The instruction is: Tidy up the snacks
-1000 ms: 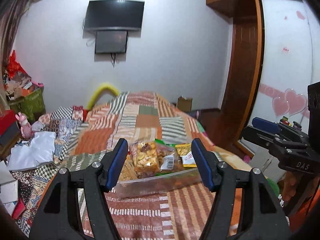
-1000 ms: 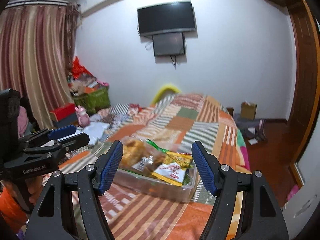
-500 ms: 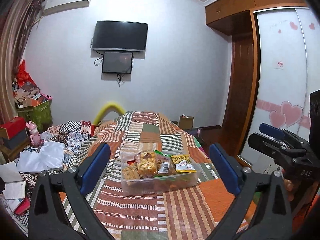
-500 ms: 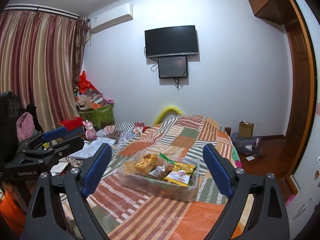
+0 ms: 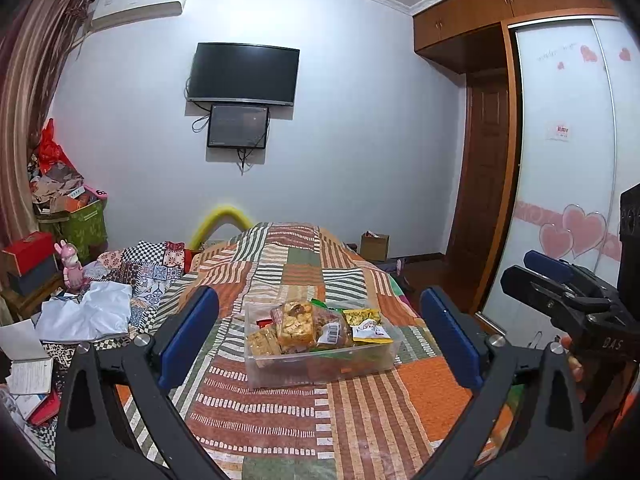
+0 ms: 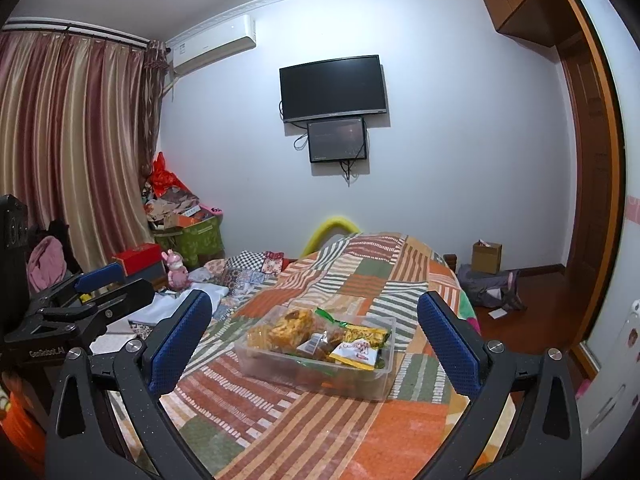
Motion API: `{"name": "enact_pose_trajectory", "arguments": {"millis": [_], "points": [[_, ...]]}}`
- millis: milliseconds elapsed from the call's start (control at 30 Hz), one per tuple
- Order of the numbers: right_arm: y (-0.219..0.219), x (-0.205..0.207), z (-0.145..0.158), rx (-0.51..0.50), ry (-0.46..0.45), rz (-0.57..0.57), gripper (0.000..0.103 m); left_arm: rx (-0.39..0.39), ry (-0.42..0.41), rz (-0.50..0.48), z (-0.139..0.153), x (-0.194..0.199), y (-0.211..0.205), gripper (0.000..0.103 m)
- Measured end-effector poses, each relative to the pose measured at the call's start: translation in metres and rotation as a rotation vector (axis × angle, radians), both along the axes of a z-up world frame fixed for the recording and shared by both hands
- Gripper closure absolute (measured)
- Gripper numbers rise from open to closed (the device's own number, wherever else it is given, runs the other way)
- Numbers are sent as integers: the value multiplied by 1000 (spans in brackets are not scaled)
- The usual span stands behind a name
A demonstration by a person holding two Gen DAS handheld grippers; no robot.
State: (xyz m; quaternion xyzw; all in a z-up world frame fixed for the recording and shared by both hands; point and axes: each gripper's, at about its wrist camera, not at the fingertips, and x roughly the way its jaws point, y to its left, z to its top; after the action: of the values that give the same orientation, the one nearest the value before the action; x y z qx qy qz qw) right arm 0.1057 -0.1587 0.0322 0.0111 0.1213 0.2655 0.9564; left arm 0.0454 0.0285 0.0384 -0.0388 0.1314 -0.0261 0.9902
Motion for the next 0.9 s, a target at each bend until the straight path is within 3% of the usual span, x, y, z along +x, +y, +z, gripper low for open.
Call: {"name": "enact_pose_trajectory", "arguments": {"millis": [900], "points": [[2,-5,-1,-6,10,17,0,-2,18,-5,-2,4,2,1]]}}
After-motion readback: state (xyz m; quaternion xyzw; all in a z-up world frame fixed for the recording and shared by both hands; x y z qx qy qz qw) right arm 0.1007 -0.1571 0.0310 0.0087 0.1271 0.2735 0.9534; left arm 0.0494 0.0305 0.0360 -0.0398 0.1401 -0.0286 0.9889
